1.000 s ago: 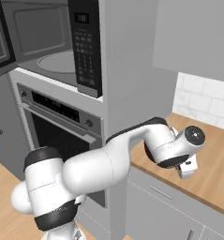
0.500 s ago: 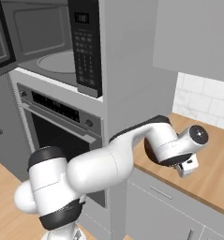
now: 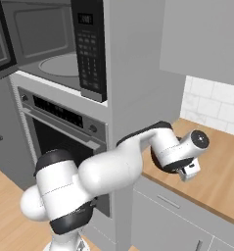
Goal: Open the microwave, place the bowl with waffle inside the microwave, then close the microwave door and turn it on.
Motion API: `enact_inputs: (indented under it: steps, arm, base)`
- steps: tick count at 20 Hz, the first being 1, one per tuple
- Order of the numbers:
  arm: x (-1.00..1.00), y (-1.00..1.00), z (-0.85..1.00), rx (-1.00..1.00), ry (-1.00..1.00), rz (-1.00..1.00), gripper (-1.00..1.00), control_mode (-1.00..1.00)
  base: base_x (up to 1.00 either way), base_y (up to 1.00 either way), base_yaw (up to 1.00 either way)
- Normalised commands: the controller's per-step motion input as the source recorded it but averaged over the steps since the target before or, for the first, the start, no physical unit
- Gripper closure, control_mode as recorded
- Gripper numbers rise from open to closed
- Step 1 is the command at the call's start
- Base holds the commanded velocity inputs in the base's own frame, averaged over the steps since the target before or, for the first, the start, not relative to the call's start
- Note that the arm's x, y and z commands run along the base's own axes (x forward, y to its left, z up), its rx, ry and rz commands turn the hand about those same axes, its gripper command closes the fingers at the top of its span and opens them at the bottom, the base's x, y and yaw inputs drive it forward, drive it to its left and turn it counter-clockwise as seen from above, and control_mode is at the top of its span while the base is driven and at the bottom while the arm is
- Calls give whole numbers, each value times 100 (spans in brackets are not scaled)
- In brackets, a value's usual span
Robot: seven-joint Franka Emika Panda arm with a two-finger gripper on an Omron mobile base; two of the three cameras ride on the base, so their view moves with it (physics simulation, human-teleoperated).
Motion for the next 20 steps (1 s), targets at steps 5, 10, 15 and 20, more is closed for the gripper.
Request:
enact_inputs:
  steps: [5, 10, 15, 20]
  arm:
    - [45, 0, -22, 0, 0, 0, -100, -100]
    - [54, -18, -16, 0, 2, 0, -100, -100]
    - [33, -32, -38, 0, 9, -4, -100, -100]
    - [2, -26, -34, -1, 7, -10, -100, -100]
  base:
    - [0, 0, 0]
    - [0, 0, 0]
    - [0, 0, 0]
    - [0, 0, 0]
